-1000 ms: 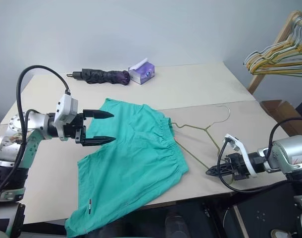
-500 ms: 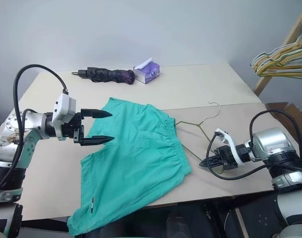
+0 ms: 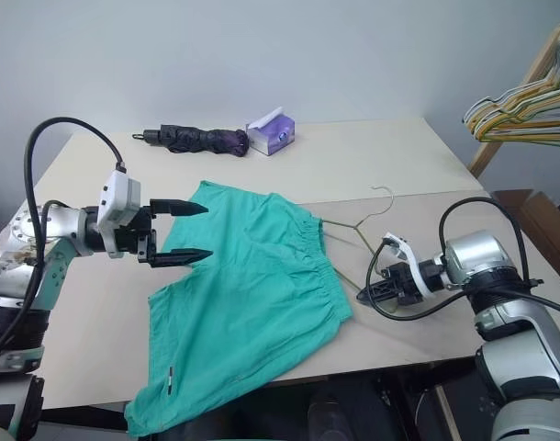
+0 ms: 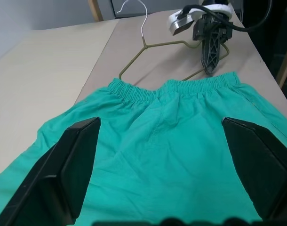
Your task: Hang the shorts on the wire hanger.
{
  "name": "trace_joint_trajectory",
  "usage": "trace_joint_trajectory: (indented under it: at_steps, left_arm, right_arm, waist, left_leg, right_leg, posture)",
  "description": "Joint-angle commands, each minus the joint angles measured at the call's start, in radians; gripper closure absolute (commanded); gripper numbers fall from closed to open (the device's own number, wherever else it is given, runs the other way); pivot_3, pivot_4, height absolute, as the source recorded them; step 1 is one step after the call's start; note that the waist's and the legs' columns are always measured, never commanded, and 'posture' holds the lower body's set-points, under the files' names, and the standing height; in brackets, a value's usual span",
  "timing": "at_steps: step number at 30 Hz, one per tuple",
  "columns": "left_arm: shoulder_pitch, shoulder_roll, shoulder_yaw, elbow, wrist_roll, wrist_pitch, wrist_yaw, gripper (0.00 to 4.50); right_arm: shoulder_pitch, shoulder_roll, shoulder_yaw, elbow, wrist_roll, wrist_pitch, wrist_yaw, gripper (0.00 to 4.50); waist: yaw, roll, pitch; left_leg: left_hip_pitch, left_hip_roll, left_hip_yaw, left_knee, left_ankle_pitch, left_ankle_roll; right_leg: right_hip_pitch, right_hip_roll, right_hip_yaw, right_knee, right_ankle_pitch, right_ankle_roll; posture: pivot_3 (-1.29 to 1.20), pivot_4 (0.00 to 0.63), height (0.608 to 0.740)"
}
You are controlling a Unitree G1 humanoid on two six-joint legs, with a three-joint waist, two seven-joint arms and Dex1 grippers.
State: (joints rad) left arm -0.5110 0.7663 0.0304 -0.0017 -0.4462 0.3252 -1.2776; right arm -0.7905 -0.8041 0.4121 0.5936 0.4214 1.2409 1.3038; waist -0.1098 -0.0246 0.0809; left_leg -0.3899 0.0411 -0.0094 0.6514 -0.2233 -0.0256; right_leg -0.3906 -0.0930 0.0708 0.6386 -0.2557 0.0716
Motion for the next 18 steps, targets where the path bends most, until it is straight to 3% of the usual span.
trace_joint_trajectory:
  at_steps: [1,5,10,18]
  left_arm:
    - [-0.029,0.001,0.01,-0.002,0.003,-0.021,0.005,0.04]
    - [-0.04,-0.002,0.008,0.009,0.008,-0.025,0.002,0.04]
    - [-0.062,-0.012,-0.009,0.045,0.029,-0.057,-0.007,0.04]
    - [-0.254,-0.044,-0.036,0.281,0.121,-0.203,-0.018,0.04]
  right_arm:
    - [-0.037,-0.01,-0.063,-0.001,-0.016,-0.016,-0.026,4.5]
    - [-0.016,-0.046,-0.107,-0.154,-0.01,-0.01,-0.067,4.5]
    - [0.128,-0.095,-0.202,-0.557,-0.07,-0.129,-0.262,4.5]
    - [0.147,-0.095,-0.212,-0.967,-0.157,-0.166,-0.461,4.5]
  waist:
    - [-0.001,0.0,0.0]
    - [0.0,0.0,0.0]
    - [0.001,0.0,0.0]
    - [-0.012,0.0,0.0]
  left_leg:
    - [0.0,0.0,0.0,0.0,0.0,0.0]
    - [0.0,0.0,0.0,0.0,0.0,0.0]
    - [-0.001,0.001,0.0,0.0,0.0,0.0]
    - [-0.002,0.001,0.0,0.0,0.0,-0.001]
  right_leg:
    - [0.0,0.0,0.0,0.0,0.0,0.0]
    - [0.0,0.0,0.0,0.001,0.0,0.0]
    - [-0.001,0.0,-0.001,0.0,-0.002,0.003]
    - [-0.003,0.0,0.0,0.001,-0.004,0.006]
  posture:
    - [-0.07,0.058,0.74]
    - [-0.08,0.059,0.74]
    - [-0.1,0.054,0.74]
    - [-0.15,0.058,0.74]
